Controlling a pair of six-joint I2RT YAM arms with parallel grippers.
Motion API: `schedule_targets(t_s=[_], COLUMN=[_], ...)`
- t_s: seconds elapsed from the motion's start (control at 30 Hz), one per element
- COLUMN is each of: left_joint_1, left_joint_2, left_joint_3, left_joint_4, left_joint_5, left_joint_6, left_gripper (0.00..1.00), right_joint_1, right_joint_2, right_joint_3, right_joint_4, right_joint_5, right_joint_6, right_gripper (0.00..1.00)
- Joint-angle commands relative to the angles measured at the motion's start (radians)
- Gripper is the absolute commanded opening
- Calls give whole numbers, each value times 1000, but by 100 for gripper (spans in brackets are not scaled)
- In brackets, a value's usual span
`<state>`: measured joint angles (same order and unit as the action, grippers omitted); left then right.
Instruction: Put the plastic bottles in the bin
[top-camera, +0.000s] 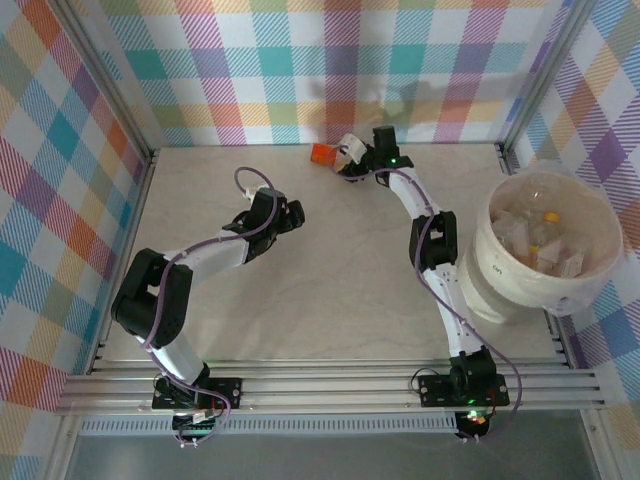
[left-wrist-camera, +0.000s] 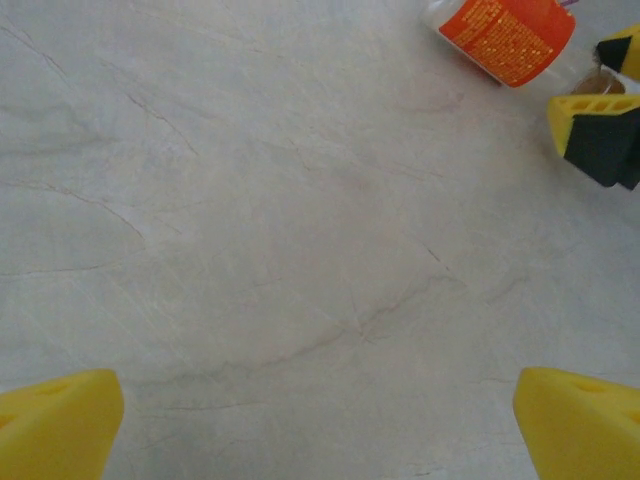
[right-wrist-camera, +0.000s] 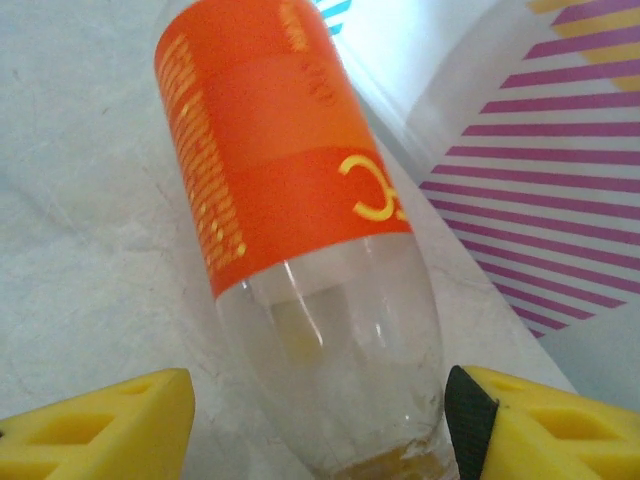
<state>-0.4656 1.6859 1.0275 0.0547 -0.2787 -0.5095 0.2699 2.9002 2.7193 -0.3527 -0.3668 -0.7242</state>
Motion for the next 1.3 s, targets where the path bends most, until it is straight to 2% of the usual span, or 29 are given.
schedule_targets(t_s=[0.0,0.23,0.43,0.6,0.77,0.97,1.13,1.27], left_joint_1=[13,15,18,19,19,19,19,19], left_joint_2=[17,48,74,74,54,41,-9,-71], left_joint_3=[28,44,66,64,37,21,-18,-53], left_joint_4=[-3,6,7,10,38,60,103,120], left_joint_5=[-16,-4,10,12,48,117,143,172], left_joint_6=[-17,-10,-9,-9,-17,-39,-72,-107], left_gripper=[100,100,100,100,100,100,100,100], right_joint_1=[18,36,48,57,72,95,115,132], right_joint_2=[24,25,22,-12,-175,-432,-638,-791], right_joint_3=[24,4,-8,-52,-282,-666,-955,-1147], right_joint_4=[-45,-14,21,31,114,263,333,321], right_joint_5=[-34,32,76,82,90,95,125,151], right_joint_6=[-77,-93,-56,-32,-27,-25,-8,34], right_gripper=[68,59,44,36,30,27,25,24])
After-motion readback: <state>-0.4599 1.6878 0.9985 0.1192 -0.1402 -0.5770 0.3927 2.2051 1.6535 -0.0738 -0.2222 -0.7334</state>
